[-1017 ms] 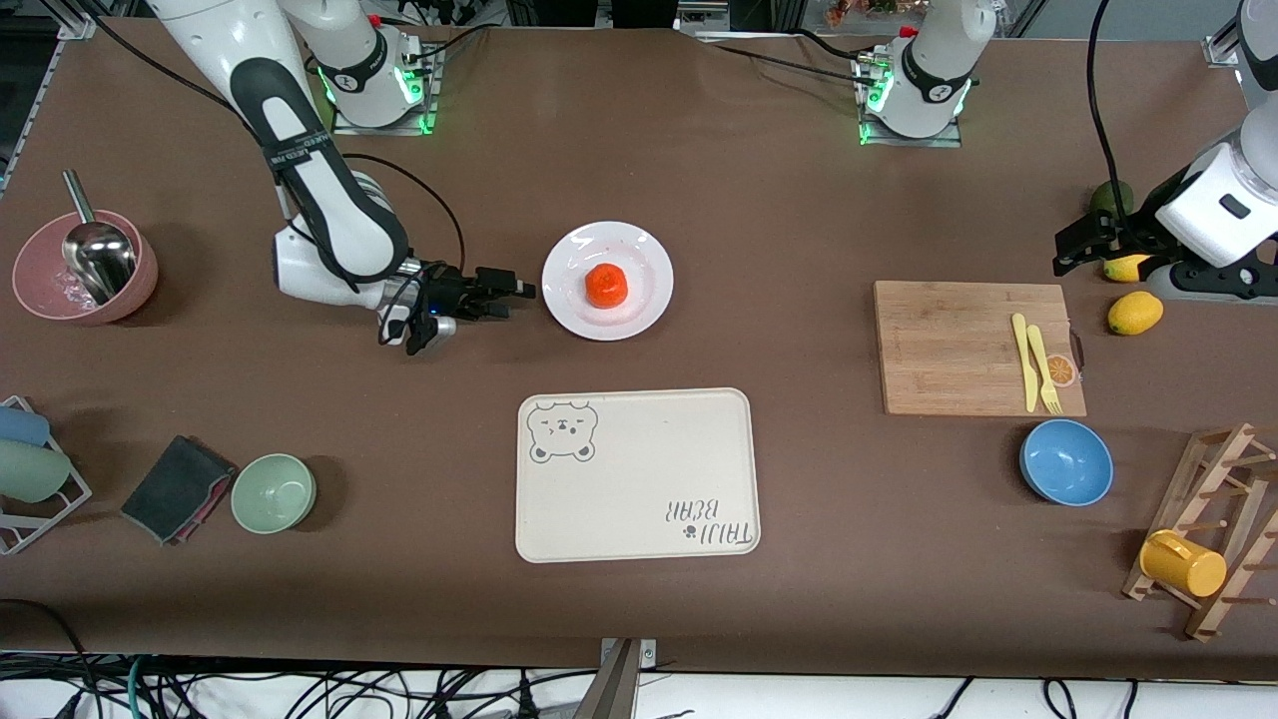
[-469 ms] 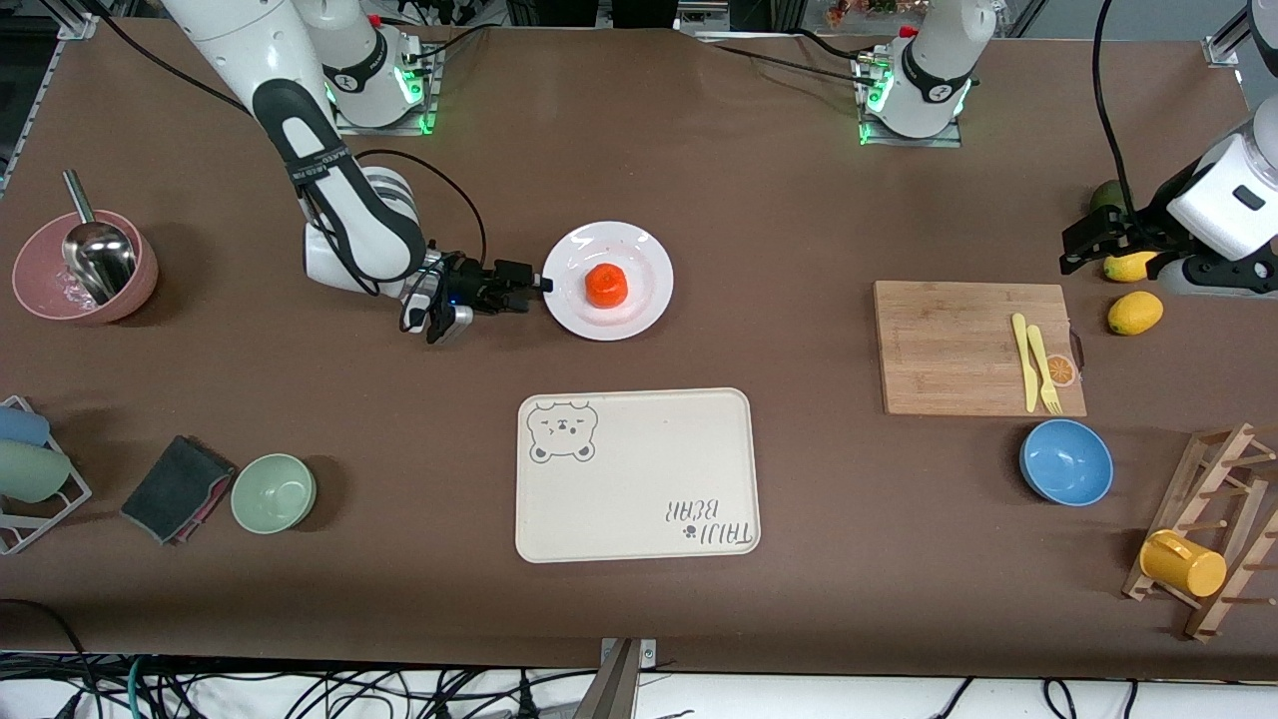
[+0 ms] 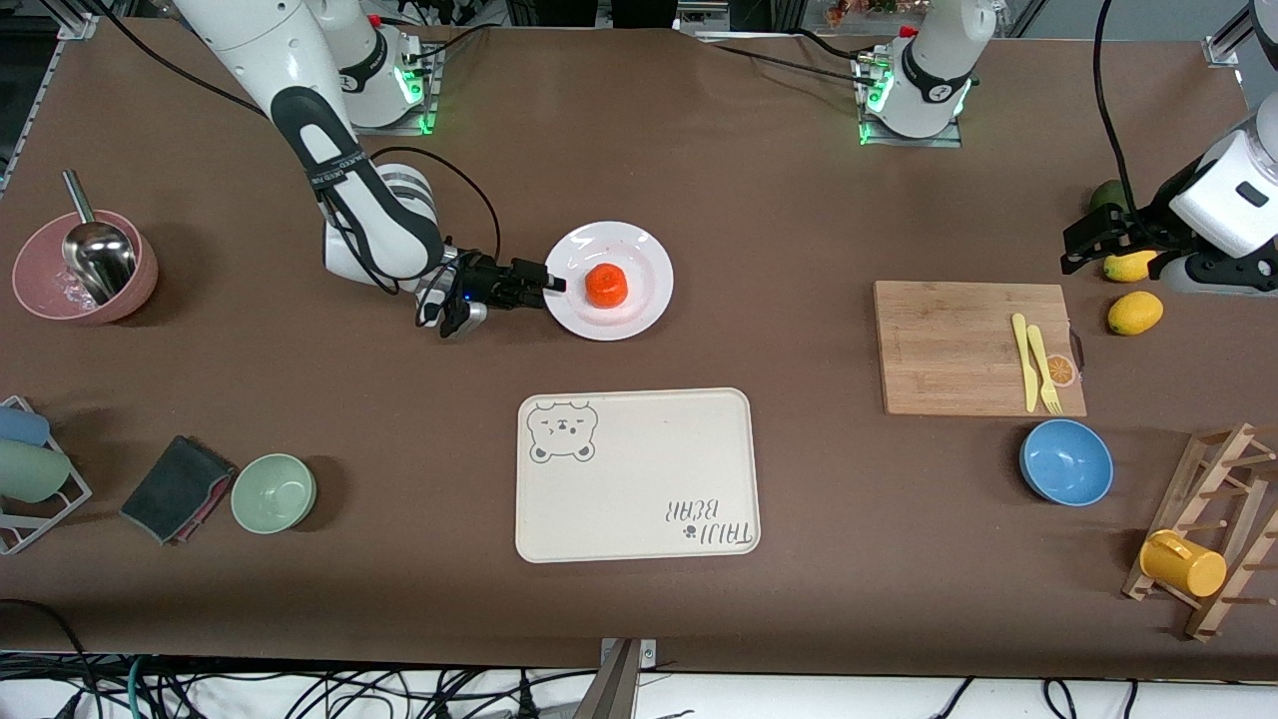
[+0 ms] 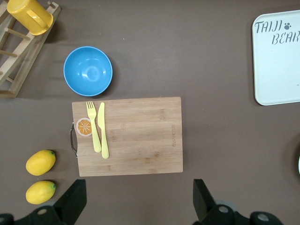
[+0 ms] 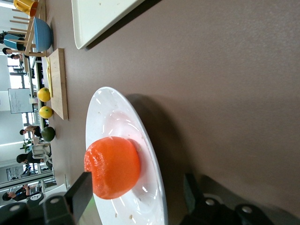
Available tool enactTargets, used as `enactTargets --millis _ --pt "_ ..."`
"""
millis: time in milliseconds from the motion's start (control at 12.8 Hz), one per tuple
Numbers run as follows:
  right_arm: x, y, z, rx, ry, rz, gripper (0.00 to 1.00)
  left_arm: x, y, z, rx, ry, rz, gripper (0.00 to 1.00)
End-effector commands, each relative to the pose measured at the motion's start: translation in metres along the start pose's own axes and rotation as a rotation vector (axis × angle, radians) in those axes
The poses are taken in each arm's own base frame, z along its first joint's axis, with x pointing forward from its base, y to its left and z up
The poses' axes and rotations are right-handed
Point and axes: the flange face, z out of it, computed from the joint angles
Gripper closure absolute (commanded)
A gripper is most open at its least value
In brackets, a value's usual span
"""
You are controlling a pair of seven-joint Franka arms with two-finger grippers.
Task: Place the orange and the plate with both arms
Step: 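Close the right gripper on the plate rim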
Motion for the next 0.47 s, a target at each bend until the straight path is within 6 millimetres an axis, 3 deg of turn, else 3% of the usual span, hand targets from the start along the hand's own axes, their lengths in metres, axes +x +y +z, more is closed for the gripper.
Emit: enactTargets --millis 0,235,391 --pt "-0.0037 0.0023 0.0020 -0.007 0.013 0.000 0.28 0.0010 0.0011 -0.0049 0.002 -0.002 0.003 0.00" --pt "-0.0062 0.0059 0.0044 -0.020 0.010 0.004 0.46 0.0020 0.0026 -0.0044 0.004 0.001 -0.006 0.00" --pt "-0.0097 0.0110 0.0056 -0.036 0.008 0.009 0.46 0.0020 0.0035 -0.0044 0.004 0.001 -0.004 0.00"
